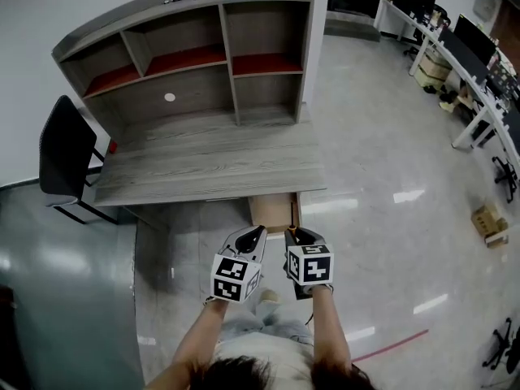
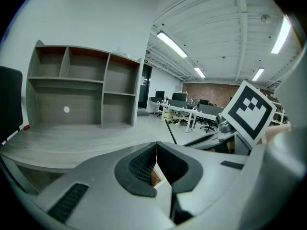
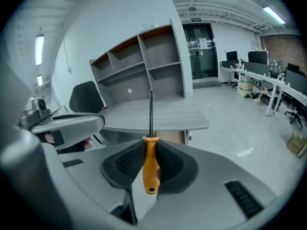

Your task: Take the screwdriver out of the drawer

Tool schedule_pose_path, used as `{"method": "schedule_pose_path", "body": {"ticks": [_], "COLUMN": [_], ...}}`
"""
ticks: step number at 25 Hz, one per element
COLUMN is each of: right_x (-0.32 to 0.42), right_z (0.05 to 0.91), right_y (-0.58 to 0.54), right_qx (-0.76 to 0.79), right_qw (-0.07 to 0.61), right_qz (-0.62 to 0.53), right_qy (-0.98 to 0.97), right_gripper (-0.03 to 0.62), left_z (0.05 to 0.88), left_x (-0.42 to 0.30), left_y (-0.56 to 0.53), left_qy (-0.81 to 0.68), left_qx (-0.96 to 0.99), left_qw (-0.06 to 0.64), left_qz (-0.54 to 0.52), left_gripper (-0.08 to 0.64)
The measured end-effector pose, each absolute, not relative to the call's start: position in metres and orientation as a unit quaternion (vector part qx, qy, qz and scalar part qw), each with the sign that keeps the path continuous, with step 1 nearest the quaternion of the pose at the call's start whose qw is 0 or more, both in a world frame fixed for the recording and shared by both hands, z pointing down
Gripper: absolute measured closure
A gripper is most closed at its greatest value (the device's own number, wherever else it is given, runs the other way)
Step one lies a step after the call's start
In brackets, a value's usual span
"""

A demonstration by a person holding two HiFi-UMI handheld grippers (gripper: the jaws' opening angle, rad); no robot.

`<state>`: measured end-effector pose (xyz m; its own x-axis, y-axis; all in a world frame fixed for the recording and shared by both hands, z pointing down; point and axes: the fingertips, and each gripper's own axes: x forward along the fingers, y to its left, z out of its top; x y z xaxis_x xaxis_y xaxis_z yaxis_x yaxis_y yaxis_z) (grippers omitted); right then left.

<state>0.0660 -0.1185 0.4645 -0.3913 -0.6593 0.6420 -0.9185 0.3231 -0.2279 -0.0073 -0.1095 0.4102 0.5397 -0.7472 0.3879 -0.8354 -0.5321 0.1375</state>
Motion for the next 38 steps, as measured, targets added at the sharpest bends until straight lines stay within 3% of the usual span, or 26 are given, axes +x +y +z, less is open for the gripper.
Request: {"method": "schedule_pose_path", "body": {"ticks": [20,38], "right_x": [0.059,0.016], "right_z": [0.407,0.359], "right_y": [-0.091,-0.023], "right_qx": [0.503,0.531], "right_qw": [0.202,0.179], "right_qz": [0.235,0.187], "right_qy": [-0.807,-0.807], "right_gripper": [0.509,0.509], "left_z": [0.357,0.325], "left_x": [-0.015,-0.067], "left_y": [-0.09,-0.017], "left_qy": [-0.464,-0.461], "left_qx": [0.87,0.876], "left_qw": [0.113,0.096], "left_qz": [0.126,0.106], "left_gripper": [0.543,0.543]}}
